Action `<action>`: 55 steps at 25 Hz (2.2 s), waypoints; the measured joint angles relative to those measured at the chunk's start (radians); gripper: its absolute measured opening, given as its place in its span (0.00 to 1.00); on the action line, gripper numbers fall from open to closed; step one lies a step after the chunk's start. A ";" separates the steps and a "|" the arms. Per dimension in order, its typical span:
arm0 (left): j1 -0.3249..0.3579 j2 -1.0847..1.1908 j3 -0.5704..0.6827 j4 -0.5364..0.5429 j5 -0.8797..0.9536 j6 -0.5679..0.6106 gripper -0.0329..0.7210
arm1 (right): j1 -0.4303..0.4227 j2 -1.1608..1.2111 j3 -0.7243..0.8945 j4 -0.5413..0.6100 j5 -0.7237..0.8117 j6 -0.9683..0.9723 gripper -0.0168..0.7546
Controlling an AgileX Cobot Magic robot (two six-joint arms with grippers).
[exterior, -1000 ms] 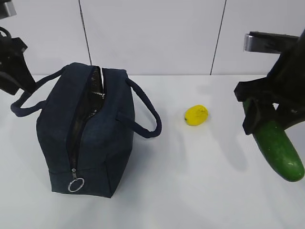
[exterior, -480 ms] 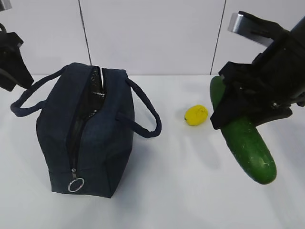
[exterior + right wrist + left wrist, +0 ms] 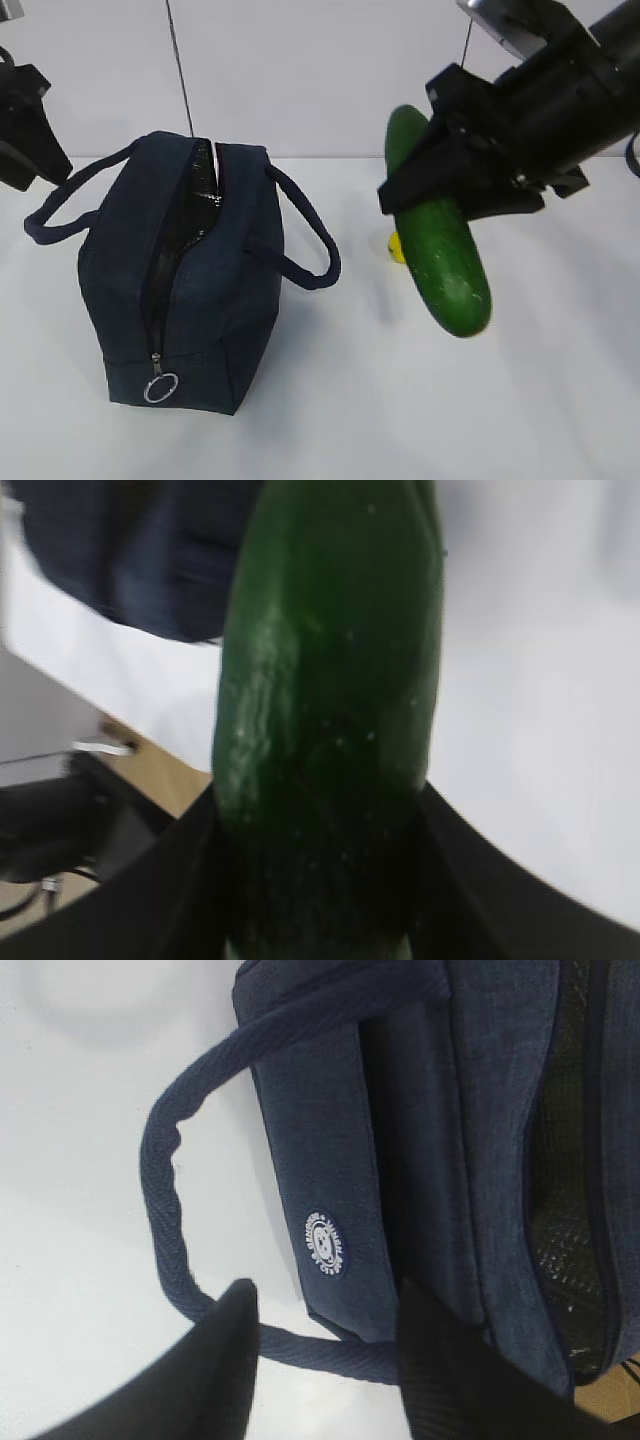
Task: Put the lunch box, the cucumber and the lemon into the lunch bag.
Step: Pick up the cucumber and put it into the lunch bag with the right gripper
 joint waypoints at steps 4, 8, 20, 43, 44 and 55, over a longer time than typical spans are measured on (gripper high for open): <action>0.000 0.000 0.000 -0.034 0.000 -0.002 0.48 | 0.000 0.000 0.000 0.250 -0.071 -0.184 0.45; 0.000 0.000 0.000 -0.083 0.000 -0.002 0.48 | 0.000 0.018 0.000 0.498 -0.150 -0.344 0.45; 0.000 0.000 0.000 -0.168 0.000 0.000 0.48 | 0.053 0.235 0.001 0.962 -0.180 -0.736 0.45; 0.000 0.125 0.000 -0.242 -0.004 0.070 0.30 | 0.151 0.540 -0.230 1.021 -0.182 -0.769 0.45; 0.000 0.129 0.000 -0.242 -0.004 0.079 0.26 | 0.154 0.544 -0.230 1.028 -0.184 -0.769 0.45; 0.000 0.133 0.000 -0.232 -0.005 0.096 0.04 | 0.223 0.579 -0.232 1.061 -0.288 -0.817 0.45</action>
